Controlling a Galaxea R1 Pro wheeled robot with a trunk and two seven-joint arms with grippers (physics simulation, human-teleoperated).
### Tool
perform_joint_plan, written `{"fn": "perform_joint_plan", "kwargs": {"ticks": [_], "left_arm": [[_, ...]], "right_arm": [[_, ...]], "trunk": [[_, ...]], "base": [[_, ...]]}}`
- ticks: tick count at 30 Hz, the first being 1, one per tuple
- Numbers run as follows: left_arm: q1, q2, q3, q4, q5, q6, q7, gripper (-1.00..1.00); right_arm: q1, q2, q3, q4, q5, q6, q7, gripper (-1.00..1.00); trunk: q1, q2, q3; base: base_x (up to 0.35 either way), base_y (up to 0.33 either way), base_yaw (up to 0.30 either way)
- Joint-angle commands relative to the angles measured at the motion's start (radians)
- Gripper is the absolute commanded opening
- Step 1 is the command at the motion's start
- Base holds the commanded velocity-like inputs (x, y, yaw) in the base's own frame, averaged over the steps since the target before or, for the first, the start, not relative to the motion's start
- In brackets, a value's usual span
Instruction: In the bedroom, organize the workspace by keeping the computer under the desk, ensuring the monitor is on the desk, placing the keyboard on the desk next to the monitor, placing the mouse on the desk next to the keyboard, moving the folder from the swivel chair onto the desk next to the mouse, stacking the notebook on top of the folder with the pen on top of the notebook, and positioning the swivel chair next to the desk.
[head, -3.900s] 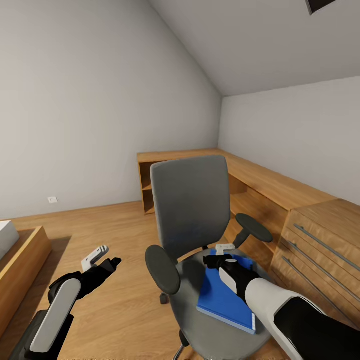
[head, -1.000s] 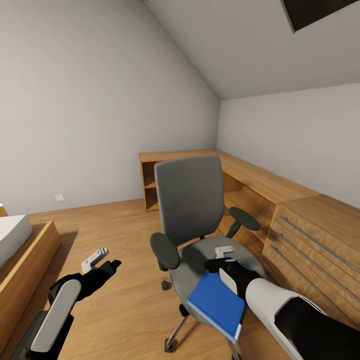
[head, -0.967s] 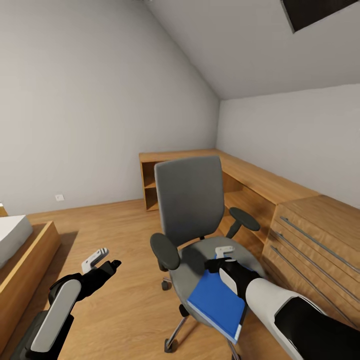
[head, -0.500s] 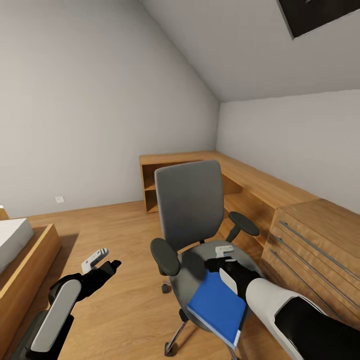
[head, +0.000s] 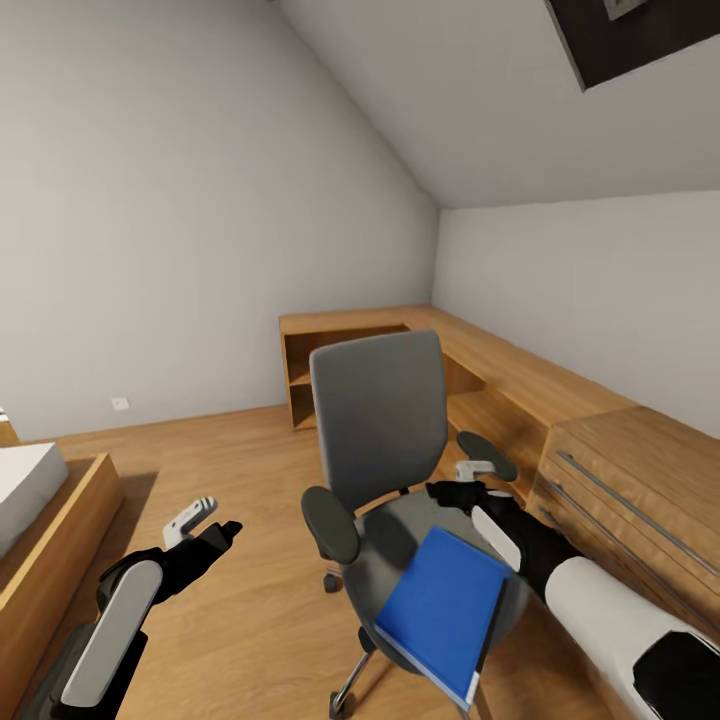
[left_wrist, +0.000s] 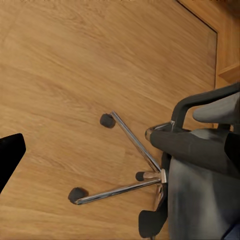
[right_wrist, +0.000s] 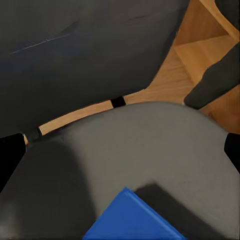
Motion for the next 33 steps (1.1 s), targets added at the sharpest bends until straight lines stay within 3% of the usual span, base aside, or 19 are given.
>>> {"fn": "perform_joint_plan", "kwargs": {"ticks": [1, 3, 5, 7, 10, 20, 23, 24, 28, 33], "left_arm": [[-0.001, 0.001, -0.002, -0.002, 0.01, -0.001, 0.011, 1.0], [0.0, 0.0, -0.002, -0.003, 0.009, -0.001, 0.011, 1.0], [0.0, 0.0, -0.003, -0.003, 0.01, -0.001, 0.011, 1.0], [0.0, -0.001, -0.004, -0.003, 0.01, -0.002, 0.011, 1.0], [0.0, -0.002, -0.004, -0.002, 0.011, -0.001, 0.011, 1.0], [0.0, 0.001, 0.0, -0.001, 0.012, 0.0, 0.01, 1.0], [0.0, 0.002, 0.002, -0.001, 0.012, 0.0, 0.01, 1.0], [0.0, 0.002, 0.027, -0.002, 0.013, 0.0, 0.01, 1.0], [0.0, 0.002, 0.032, -0.002, 0.01, -0.002, 0.011, 1.0], [0.0, 0.002, 0.035, -0.002, 0.009, -0.003, 0.01, 1.0]], "right_arm": [[0.022, -0.034, 0.008, -0.074, -0.052, 0.027, -0.01, 1.0], [0.045, -0.065, 0.008, -0.143, -0.095, 0.05, -0.011, 1.0], [0.086, -0.117, 0.008, -0.256, -0.18, 0.085, -0.014, 1.0], [0.105, -0.138, 0.007, -0.299, -0.227, 0.097, -0.029, 1.0], [0.119, -0.153, 0.007, -0.33, -0.264, 0.099, -0.079, 1.0], [0.126, -0.141, -0.014, -0.393, -0.305, 0.034, -0.225, 1.0], [0.127, -0.137, -0.017, -0.396, -0.31, 0.032, -0.236, 1.0], [0.128, -0.133, -0.016, -0.396, -0.313, 0.03, -0.241, 1.0], [0.128, -0.132, -0.015, -0.396, -0.311, 0.026, -0.242, 1.0], [0.129, -0.131, -0.014, -0.396, -0.313, 0.016, -0.269, 1.0]], "trunk": [[-0.004, 0.007, 0.002], [-0.012, 0.021, 0.008], [-0.019, 0.035, 0.015], [-0.027, 0.049, 0.021], [-0.039, 0.07, 0.03], [-0.073, 0.133, 0.059], [-0.073, 0.133, 0.059], [-0.073, 0.133, 0.059], [-0.073, 0.133, 0.062], [-0.073, 0.133, 0.062]], "base": [[0.0, 0.0, 0.0], [0.0, 0.0, 0.0], [0.0, 0.0, 0.0], [0.0, 0.0, 0.0], [0.0, 0.0, 0.0], [-0.169, 0.0, 0.0], [-0.101, 0.0, 0.0], [-0.005, 0.0, -0.061], [-0.002, 0.0, -0.088], [-0.313, 0.0, -0.003]]}}
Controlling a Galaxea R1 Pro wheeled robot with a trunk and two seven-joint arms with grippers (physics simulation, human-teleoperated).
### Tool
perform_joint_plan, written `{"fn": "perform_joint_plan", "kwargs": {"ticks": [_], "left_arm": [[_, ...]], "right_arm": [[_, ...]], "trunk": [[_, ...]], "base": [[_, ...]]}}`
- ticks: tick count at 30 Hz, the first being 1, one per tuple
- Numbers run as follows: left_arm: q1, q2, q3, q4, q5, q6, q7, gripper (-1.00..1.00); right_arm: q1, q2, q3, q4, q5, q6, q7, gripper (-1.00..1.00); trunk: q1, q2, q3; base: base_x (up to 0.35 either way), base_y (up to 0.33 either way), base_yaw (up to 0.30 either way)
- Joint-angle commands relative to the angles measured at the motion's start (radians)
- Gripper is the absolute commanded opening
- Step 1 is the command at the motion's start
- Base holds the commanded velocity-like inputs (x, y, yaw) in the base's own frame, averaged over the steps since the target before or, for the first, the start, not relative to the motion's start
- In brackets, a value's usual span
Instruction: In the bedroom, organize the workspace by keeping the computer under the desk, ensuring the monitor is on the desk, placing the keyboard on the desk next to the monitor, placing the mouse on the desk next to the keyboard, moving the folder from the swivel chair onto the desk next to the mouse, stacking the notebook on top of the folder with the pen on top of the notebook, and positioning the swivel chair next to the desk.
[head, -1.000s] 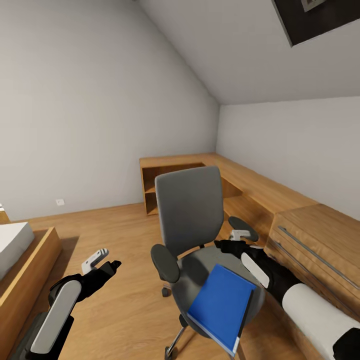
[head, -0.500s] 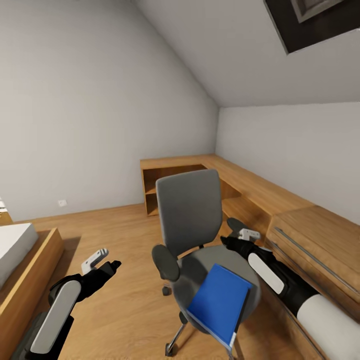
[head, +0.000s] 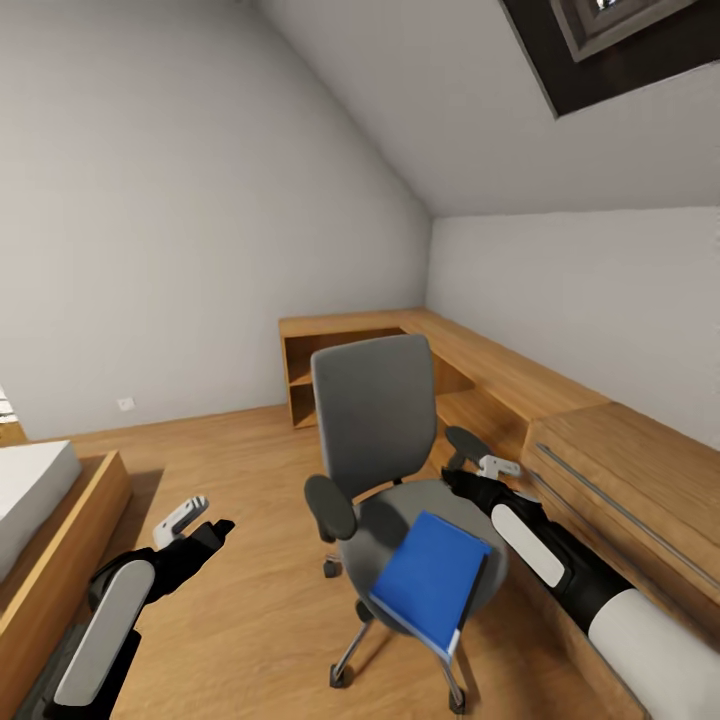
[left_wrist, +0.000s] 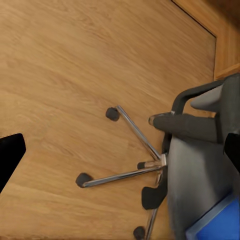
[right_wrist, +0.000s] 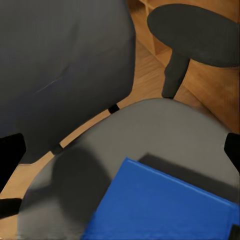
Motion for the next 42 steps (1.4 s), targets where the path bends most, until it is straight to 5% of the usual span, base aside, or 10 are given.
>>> {"fn": "perform_joint_plan", "kwargs": {"ticks": [1, 14, 20, 25, 30, 33, 42], "left_arm": [[-0.001, 0.0, 0.0, -0.001, 0.01, 0.002, 0.009, 1.0], [-0.001, 0.0, -0.001, -0.004, 0.01, 0.003, 0.008, 1.0], [-0.001, -0.001, 0.0, -0.035, 0.011, 0.003, 0.012, 1.0], [-0.001, -0.002, 0.001, -0.048, 0.01, 0.002, 0.013, 1.0], [-0.001, -0.001, 0.002, -0.052, 0.01, 0.002, 0.013, 1.0], [-0.001, -0.001, 0.002, -0.052, 0.01, 0.002, 0.013, 1.0], [-0.001, -0.001, 0.002, -0.052, 0.01, 0.002, 0.013, 1.0]], "right_arm": [[-0.001, -0.001, 0.004, -0.002, -0.006, 0.001, -0.009, 1.0], [0.002, -0.002, 0.002, 0.0, -0.01, -0.013, -0.006, 1.0], [0.017, -0.002, 0.001, 0.044, -0.03, -0.092, 0.004, 1.0], [0.02, -0.002, 0.001, 0.095, -0.159, -0.135, 0.055, 1.0], [0.022, -0.005, -0.002, 0.191, -0.31, -0.146, 0.204, 1.0], [0.022, -0.008, -0.007, 0.248, -0.364, -0.147, 0.296, 1.0], [0.022, -0.02, -0.016, 0.344, -0.468, -0.148, 0.424, 1.0]], "trunk": [[-0.001, -0.001, -0.001], [-0.001, -0.001, -0.001], [0.003, -0.008, -0.004], [0.022, -0.043, -0.02], [0.041, -0.078, -0.036], [0.053, -0.099, -0.045], [0.087, -0.162, -0.073]], "base": [[-0.332, 0.0, -0.001], [-0.288, 0.0, 0.0], [-0.047, 0.0, 0.0], [-0.008, 0.0, 0.0], [-0.002, 0.0, 0.0], [0.0, 0.0, 0.0], [0.0, 0.0, 0.0]]}}
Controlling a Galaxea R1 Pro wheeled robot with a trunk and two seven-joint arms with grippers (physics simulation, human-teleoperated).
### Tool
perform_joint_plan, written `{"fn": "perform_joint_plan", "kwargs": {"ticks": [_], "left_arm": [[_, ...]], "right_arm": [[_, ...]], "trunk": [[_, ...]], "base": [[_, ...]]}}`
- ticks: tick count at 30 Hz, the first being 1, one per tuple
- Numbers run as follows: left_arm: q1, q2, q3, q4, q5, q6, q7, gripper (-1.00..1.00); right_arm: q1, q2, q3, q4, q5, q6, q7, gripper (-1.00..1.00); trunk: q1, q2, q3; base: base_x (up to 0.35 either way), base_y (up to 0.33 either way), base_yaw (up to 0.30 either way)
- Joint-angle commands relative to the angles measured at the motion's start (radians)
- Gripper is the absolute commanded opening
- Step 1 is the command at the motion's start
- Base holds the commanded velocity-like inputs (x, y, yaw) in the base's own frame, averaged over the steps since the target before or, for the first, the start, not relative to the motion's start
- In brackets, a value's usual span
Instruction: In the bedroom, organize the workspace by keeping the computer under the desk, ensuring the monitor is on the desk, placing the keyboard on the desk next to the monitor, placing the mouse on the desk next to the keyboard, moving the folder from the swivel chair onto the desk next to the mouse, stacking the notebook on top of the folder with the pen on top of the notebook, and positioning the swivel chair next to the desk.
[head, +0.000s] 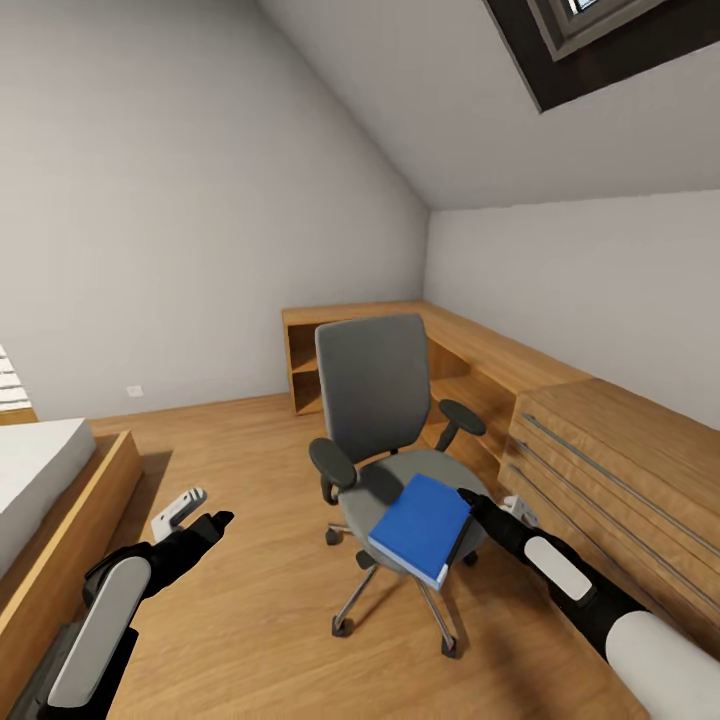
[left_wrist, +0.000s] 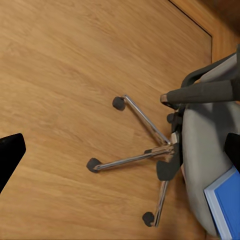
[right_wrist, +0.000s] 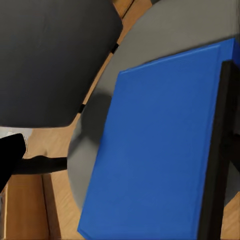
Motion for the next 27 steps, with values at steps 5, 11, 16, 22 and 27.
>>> {"fn": "perform_joint_plan", "kwargs": {"ticks": [5, 11, 16, 22, 27], "left_arm": [[-0.001, 0.0, 0.0, -0.001, 0.01, 0.003, 0.009, 1.0], [-0.001, 0.0, 0.0, 0.0, 0.01, 0.003, 0.009, 1.0], [-0.001, -0.001, 0.0, 0.0, 0.01, 0.003, 0.009, 1.0], [-0.001, 0.0, 0.0, 0.0, 0.01, 0.003, 0.009, 1.0], [-0.001, 0.0, 0.0, -0.001, 0.01, 0.003, 0.009, 1.0]], "right_arm": [[-0.001, -0.025, 0.004, 0.027, -0.043, -0.001, 0.05, 1.0], [-0.001, -0.034, 0.004, 0.03, -0.049, -0.003, 0.06, 1.0], [-0.001, -0.033, 0.004, 0.031, -0.049, -0.004, 0.061, 1.0], [-0.001, -0.031, 0.006, 0.031, -0.049, -0.004, 0.061, 1.0], [-0.001, -0.028, 0.006, 0.034, -0.049, -0.004, 0.061, 1.0]], "trunk": [[0.019, -0.036, -0.017], [0.042, -0.078, -0.036], [0.061, -0.113, -0.051], [0.084, -0.155, -0.07], [0.104, -0.19, -0.086]], "base": [[0.0, 0.0, 0.0], [-0.192, 0.0, 0.0], [-0.293, 0.0, 0.0], [-0.089, 0.0, 0.0], [-0.015, 0.0, 0.0]]}}
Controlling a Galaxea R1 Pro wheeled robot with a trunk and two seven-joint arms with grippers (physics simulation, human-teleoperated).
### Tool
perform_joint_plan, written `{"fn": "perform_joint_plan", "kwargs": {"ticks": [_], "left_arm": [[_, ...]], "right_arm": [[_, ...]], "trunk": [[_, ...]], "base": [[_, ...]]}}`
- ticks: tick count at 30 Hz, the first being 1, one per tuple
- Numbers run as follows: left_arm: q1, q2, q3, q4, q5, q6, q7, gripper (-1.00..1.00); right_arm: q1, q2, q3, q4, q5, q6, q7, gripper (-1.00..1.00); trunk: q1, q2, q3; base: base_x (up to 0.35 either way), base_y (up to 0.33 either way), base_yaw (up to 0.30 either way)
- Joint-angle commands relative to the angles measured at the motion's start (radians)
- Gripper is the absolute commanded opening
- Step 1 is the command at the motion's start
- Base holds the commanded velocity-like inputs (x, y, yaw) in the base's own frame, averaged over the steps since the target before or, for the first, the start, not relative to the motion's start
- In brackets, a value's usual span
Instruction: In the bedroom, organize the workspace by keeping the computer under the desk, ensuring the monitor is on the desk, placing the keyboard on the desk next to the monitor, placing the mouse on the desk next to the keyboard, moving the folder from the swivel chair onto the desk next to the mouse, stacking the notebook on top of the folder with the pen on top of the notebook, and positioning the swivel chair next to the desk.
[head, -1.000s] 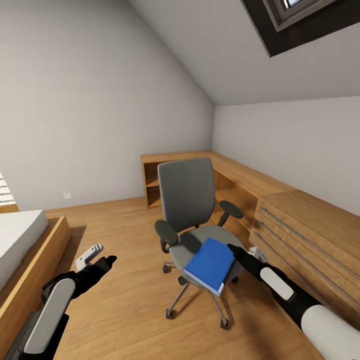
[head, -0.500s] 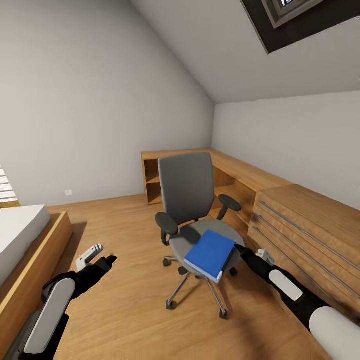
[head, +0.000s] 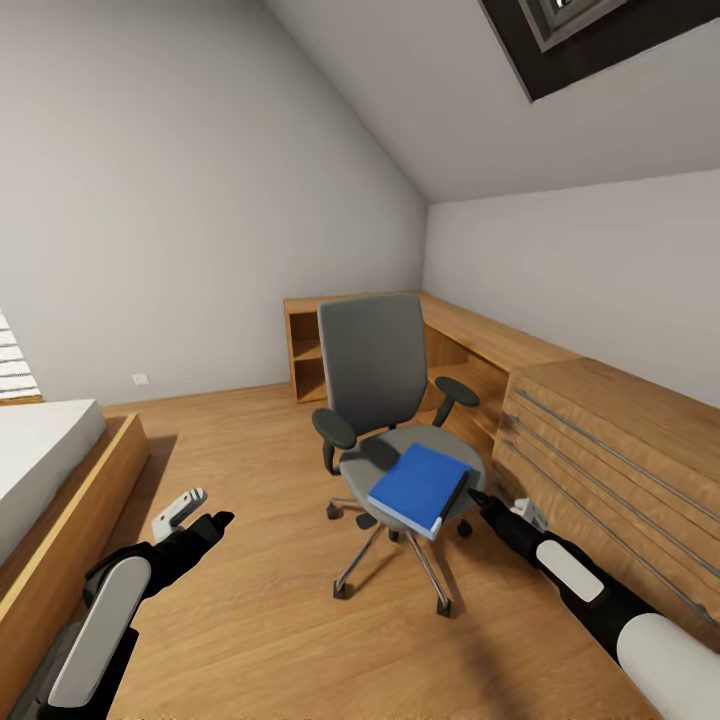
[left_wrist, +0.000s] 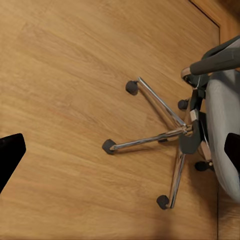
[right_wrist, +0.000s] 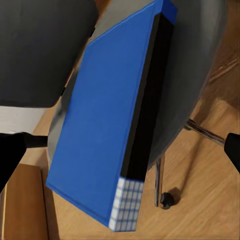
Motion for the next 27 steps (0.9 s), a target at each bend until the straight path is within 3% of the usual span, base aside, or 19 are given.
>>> {"fn": "perform_joint_plan", "kwargs": {"ticks": [1, 13, 14, 15, 17, 18, 23, 27], "left_arm": [[-0.001, 0.0, 0.0, -0.001, 0.01, 0.002, 0.009, 1.0], [-0.001, -0.001, -0.001, 0.0, 0.01, 0.002, 0.009, 1.0], [-0.001, -0.001, -0.001, -0.001, 0.01, 0.002, 0.009, 1.0], [-0.001, -0.001, -0.001, -0.001, 0.01, 0.002, 0.009, 1.0], [-0.001, -0.001, -0.001, -0.001, 0.01, 0.002, 0.009, 1.0], [-0.001, -0.001, -0.001, -0.001, 0.01, 0.002, 0.009, 1.0], [-0.001, -0.003, -0.001, 0.0, 0.01, 0.002, 0.009, 1.0], [-0.001, -0.003, -0.001, 0.0, 0.01, 0.002, 0.009, 1.0]], "right_arm": [[-0.001, 0.0, 0.005, 0.003, -0.008, 0.0, 0.002, 1.0], [-0.001, 0.013, 0.005, 0.03, -0.013, 0.003, 0.031, 1.0], [-0.001, 0.015, 0.003, 0.038, -0.052, 0.01, 0.072, 1.0], [-0.001, 0.015, 0.003, 0.039, -0.067, 0.013, 0.081, 1.0], [-0.001, 0.013, 0.002, 0.042, -0.133, 0.047, 0.107, 1.0], [-0.001, 0.004, -0.012, 0.048, -0.245, 0.154, 0.123, 1.0], [-0.001, -0.011, -0.071, 0.06, -0.302, 0.207, 0.127, 1.0], [-0.001, -0.013, -0.075, 0.06, -0.304, 0.209, 0.131, 1.0]], "trunk": [[0.004, -0.008, -0.004], [0.05, -0.092, -0.042], [0.054, -0.099, -0.045], [0.057, -0.106, -0.048], [0.065, -0.12, -0.054], [0.069, -0.127, -0.058], [0.088, -0.162, -0.073], [0.103, -0.19, -0.086]], "base": [[-0.002, 0.0, 0.0], [0.0, 0.0, 0.0], [0.0, 0.0, 0.0], [0.0, 0.0, 0.0], [0.0, 0.0, 0.0], [0.0, 0.0, 0.0], [0.0, 0.0, 0.0], [0.0, 0.0, 0.0]]}}
